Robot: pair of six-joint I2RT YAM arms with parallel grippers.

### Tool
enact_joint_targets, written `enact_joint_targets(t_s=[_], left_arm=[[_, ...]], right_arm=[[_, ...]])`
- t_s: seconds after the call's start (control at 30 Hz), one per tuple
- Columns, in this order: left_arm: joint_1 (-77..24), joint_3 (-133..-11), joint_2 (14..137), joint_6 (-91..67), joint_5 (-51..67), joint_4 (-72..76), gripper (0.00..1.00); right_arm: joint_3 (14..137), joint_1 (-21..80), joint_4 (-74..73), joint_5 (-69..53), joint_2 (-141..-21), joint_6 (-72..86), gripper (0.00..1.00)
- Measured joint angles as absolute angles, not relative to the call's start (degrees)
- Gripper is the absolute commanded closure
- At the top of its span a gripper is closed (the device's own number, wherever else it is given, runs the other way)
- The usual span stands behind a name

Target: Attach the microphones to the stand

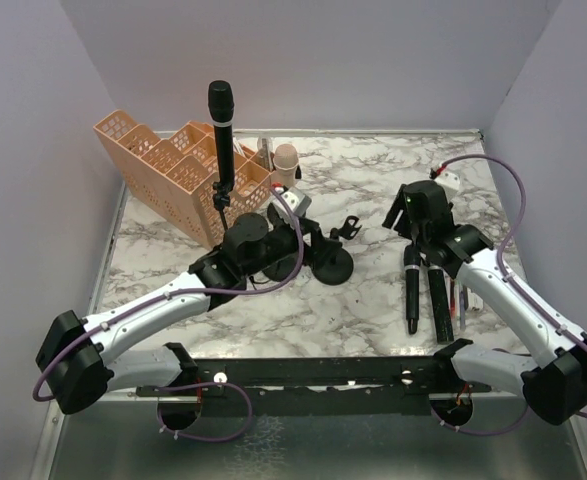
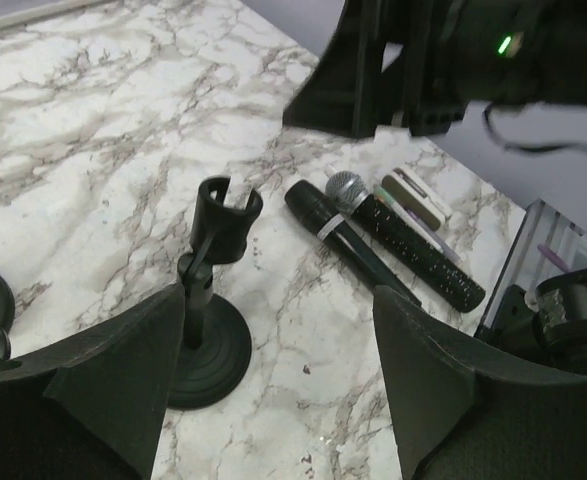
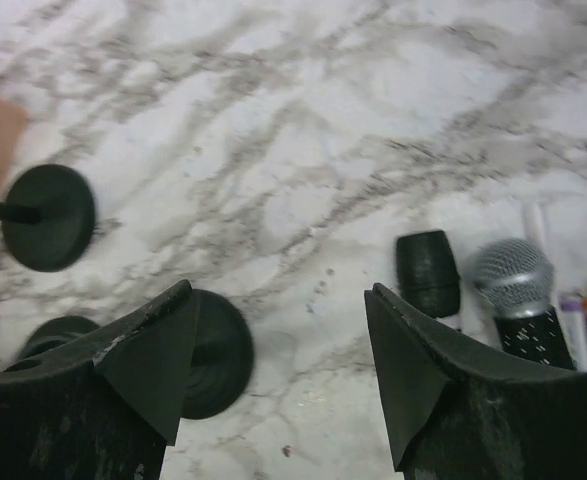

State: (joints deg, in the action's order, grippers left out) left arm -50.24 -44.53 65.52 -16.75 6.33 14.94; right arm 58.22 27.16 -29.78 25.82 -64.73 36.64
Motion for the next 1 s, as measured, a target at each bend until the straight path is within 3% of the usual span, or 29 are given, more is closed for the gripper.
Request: enact_joint_targets(t_s=[0.3,0.63,0.83,1.0], left_arm=[[-50.68,-56.86,67.11,-14.5,6.13,9.5,0.24],[-51.72,-59.4,73.1,-12.71,6.04,7.38,0.24],[-52.62,-59.61,76.84,-12.62,5.93,7.11,0.24],[-53.12,-61.69,80.64,-12.1,5.15,6.72,0.24]], right_arm=[[44.95,26.94,-34.0,30.3,-67.05,41.67,0.29],[38.48,23.81,-32.42,27.55,-71.66,44.12,0.31],[36.56,21.56,-29.43,22.13,-73.23,43.64,0.37],[35.48,20.14,-26.81,17.04,-74.78,42.48,0.49]])
